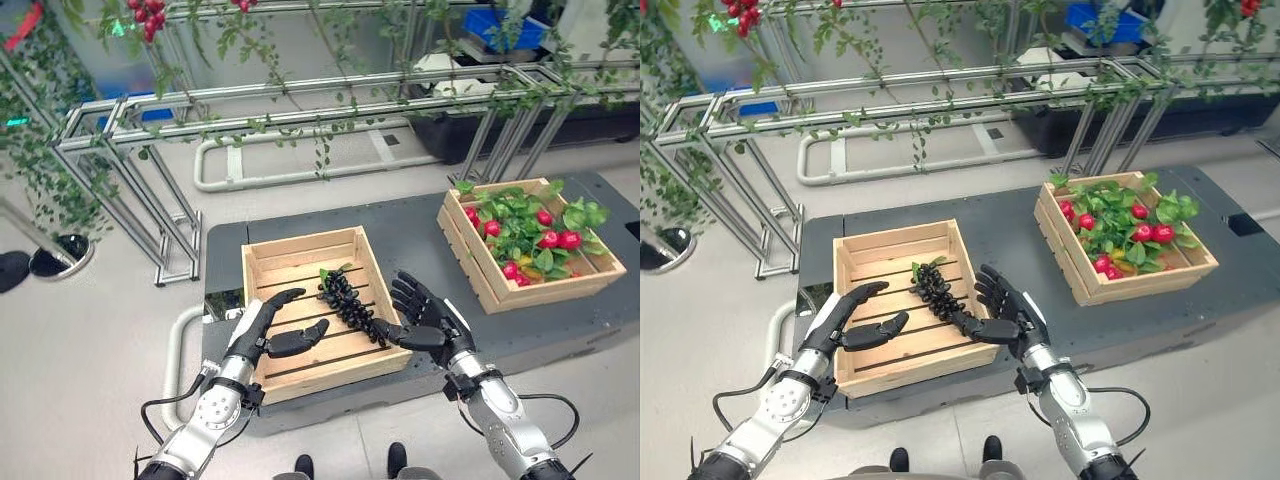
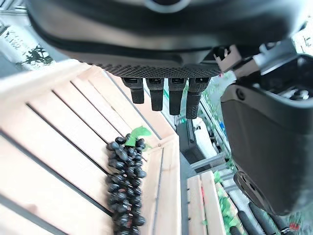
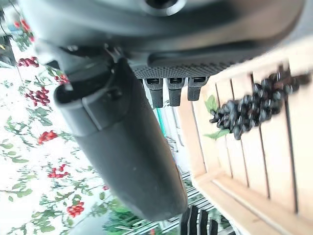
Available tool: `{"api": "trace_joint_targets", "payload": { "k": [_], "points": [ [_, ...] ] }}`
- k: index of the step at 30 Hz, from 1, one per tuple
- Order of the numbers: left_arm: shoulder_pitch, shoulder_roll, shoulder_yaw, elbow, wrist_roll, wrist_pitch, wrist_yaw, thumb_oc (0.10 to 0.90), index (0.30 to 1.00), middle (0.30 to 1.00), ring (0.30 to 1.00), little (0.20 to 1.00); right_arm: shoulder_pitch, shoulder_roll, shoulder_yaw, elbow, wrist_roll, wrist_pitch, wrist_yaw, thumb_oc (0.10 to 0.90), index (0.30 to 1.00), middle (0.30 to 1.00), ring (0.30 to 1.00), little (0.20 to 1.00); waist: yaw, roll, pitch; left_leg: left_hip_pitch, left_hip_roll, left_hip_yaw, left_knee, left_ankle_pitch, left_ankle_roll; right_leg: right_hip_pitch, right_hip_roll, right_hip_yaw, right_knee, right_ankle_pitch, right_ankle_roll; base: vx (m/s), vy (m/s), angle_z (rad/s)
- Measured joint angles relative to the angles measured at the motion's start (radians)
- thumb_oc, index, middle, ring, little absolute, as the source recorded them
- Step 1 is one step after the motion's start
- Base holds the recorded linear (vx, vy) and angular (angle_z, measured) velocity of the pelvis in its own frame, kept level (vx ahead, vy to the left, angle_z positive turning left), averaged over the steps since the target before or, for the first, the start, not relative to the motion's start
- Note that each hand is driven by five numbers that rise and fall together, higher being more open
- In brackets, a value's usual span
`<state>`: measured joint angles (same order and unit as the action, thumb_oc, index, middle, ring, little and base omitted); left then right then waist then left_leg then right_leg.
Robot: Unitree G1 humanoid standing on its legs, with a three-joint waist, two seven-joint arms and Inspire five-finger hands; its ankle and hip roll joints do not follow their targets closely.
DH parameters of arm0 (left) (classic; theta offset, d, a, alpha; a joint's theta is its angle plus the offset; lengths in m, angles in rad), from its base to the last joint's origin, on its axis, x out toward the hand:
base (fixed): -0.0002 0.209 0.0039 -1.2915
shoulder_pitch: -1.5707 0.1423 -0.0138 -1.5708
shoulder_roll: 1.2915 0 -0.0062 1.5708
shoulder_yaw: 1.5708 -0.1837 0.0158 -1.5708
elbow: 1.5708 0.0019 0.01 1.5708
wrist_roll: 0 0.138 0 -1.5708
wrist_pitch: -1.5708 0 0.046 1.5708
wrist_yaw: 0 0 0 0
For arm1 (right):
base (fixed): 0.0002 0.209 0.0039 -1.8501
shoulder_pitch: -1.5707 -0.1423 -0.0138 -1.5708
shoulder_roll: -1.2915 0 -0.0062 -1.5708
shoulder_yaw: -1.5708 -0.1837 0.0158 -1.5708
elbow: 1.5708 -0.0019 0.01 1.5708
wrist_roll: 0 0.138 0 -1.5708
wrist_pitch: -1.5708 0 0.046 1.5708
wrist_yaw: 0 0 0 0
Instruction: Pick up the fruits from the basket on one side to the basket on the other side
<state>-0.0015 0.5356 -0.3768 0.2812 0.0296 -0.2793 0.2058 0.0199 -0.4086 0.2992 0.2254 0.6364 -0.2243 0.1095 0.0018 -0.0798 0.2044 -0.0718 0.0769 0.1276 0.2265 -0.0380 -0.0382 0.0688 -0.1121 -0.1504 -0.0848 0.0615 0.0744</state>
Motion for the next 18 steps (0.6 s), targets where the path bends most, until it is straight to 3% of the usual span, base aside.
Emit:
{"api": "trace_joint_targets", "payload": {
  "k": [1,2,3,7,12,16,18],
  "points": [
    [-0.004,0.0,-0.014,0.0,0.029,-0.009,0.006,0.8,0.9,0.9,0.9,0.9,-0.014,-0.013,-0.006,0.003,0.0,-0.009,-0.004,0.8,0.9,0.9,0.9,0.9,0.002,0.025,0.01,0.027,0.011,0.011,-0.097,0.012,-0.001,-0.004,0.029,0.006,0.017,-0.01,-0.013,0.03,0.066,-0.14],
    [-0.013,-0.002,-0.034,0.0,0.061,-0.016,0.011,0.8,0.9,0.9,0.9,0.9,-0.023,-0.025,-0.016,0.003,0.002,-0.024,-0.012,0.8,0.9,0.9,0.9,0.9,-0.007,0.07,0.013,0.049,0.021,-0.007,-0.132,0.018,-0.01,-0.008,0.062,0.01,0.018,-0.018,-0.021,0.04,0.062,-0.25],
    [-0.022,0.0,-0.044,0.0,0.084,-0.021,0.021,0.8,0.9,0.9,0.9,0.9,-0.032,-0.03,-0.017,0.005,0.006,-0.034,-0.018,0.8,0.9,0.9,0.9,0.9,-0.01,0.085,0.016,0.06,0.018,-0.036,-0.157,0.046,-0.002,-0.013,0.071,0.012,0.022,-0.025,-0.021,0.13,0.047,-0.37],
    [-0.096,0.025,-0.049,-0.001,0.194,-0.034,0.104,0.8,0.9,0.9,0.9,0.9,-0.042,-0.033,-0.016,0.006,0.009,-0.043,-0.021,0.8,0.9,0.9,0.9,0.9,-0.042,0.094,0.024,0.09,0.017,-0.011,-0.25,0.097,0.0,-0.042,0.068,0.003,0.032,-0.019,-0.014,0.12,0.073,-0.23],
    [-0.243,0.095,-0.05,-0.001,0.377,-0.03,0.327,0.8,0.9,0.9,0.9,0.9,-0.061,-0.043,-0.013,0.005,0.009,-0.042,-0.022,0.8,0.9,0.9,0.9,0.9,-0.055,0.128,0.048,0.078,0.008,0.01,-0.269,0.102,-0.001,-0.076,0.06,0.021,0.021,-0.013,-0.009,-0.06,0.092,-0.12],
    [-0.449,0.196,-0.085,0.065,0.47,-0.008,0.46,0.8,0.9,0.9,0.9,0.9,-0.174,-0.097,-0.007,0.006,0.007,-0.041,-0.022,0.8,0.9,0.9,0.9,0.9,-0.072,0.185,0.121,-0.007,-0.001,0.02,-0.254,0.111,0.012,-0.178,0.05,0.036,0.066,-0.009,-0.002,-0.13,0.1,-0.09],
    [-0.58,0.232,-0.143,0.157,0.526,0.035,0.502,0.8,0.9,0.9,0.9,0.9,-0.258,-0.108,0.0,0.011,0.006,-0.032,-0.022,0.8,0.9,0.9,0.9,0.9,-0.092,0.194,0.181,-0.026,-0.005,0.027,-0.244,0.113,0.013,-0.211,0.044,0.043,0.096,-0.013,-0.001,-0.04,0.129,-0.2]
  ]
}}
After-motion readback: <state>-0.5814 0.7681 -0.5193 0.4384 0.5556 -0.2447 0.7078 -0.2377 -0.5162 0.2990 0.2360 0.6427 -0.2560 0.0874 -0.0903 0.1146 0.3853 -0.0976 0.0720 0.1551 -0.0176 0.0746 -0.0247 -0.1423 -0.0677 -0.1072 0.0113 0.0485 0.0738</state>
